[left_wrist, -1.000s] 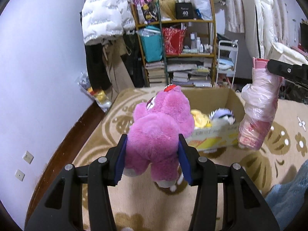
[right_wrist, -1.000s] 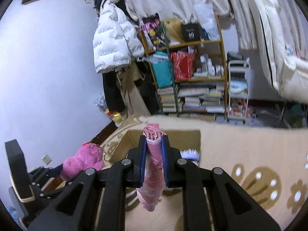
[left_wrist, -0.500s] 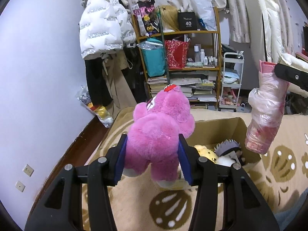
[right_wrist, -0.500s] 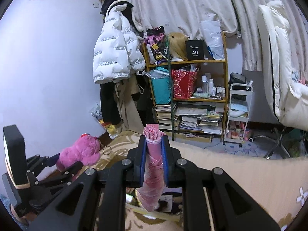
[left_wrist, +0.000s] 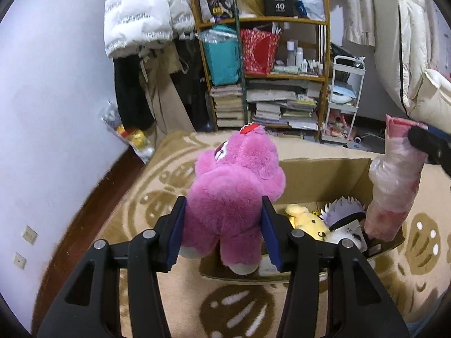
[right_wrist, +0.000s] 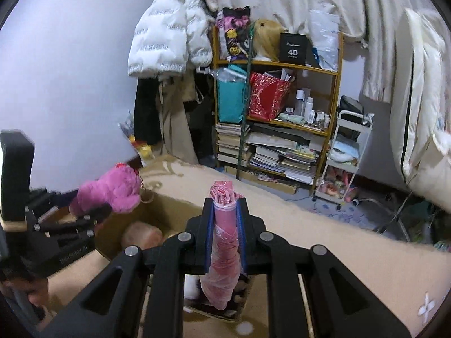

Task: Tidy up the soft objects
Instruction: 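Lift the teddy bear with the left tool while the right tool carries the wrapped roll over the box, then open the left gripper to drop the bear in the box while the right gripper releases the roll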

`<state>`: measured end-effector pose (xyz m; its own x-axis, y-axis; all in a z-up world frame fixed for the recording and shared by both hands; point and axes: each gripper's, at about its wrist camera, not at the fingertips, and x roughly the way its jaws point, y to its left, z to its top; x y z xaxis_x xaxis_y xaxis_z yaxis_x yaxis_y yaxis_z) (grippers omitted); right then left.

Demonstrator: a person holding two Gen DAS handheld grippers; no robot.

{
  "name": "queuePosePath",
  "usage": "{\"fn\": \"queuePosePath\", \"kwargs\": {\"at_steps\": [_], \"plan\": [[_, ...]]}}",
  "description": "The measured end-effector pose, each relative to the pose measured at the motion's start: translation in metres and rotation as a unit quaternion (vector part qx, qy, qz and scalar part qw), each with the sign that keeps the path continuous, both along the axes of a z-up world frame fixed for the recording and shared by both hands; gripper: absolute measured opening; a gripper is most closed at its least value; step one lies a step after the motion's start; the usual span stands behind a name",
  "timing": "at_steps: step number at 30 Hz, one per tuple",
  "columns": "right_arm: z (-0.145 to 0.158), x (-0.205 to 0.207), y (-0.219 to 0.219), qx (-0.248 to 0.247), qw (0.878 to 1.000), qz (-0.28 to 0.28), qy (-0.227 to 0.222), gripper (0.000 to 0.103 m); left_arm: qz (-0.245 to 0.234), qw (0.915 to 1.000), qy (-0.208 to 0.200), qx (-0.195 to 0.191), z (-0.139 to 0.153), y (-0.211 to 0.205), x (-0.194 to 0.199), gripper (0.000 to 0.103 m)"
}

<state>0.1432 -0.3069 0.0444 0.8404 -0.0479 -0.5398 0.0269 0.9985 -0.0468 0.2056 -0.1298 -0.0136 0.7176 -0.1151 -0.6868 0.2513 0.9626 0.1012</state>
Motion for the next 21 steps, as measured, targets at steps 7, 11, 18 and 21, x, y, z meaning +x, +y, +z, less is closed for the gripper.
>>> {"fn": "queuePosePath", "kwargs": {"at_steps": [7,11,18,21], "plan": [[-0.013,0.005,-0.003,0.028,0.999,0.005,0.016,0.019,-0.001,0.9997,0.026,0.003,-0.017,-0.004,0.006,0.05],[-0.017,0.004,-0.005,0.049,0.999,0.01,0.017,0.02,0.001,0.9995,0.026,0.019,-0.021,-0.004,0.002,0.055],[-0.008,-0.006,-0.004,0.051,0.999,0.011,0.008,0.043,0.004,0.9997,0.023,0.011,-0.012,0.005,-0.006,0.073],[0.001,-0.014,-0.003,0.061,0.998,0.009,-0.003,0.062,0.01,0.9998,0.014,0.013,-0.002,0.011,-0.011,0.085]]}}
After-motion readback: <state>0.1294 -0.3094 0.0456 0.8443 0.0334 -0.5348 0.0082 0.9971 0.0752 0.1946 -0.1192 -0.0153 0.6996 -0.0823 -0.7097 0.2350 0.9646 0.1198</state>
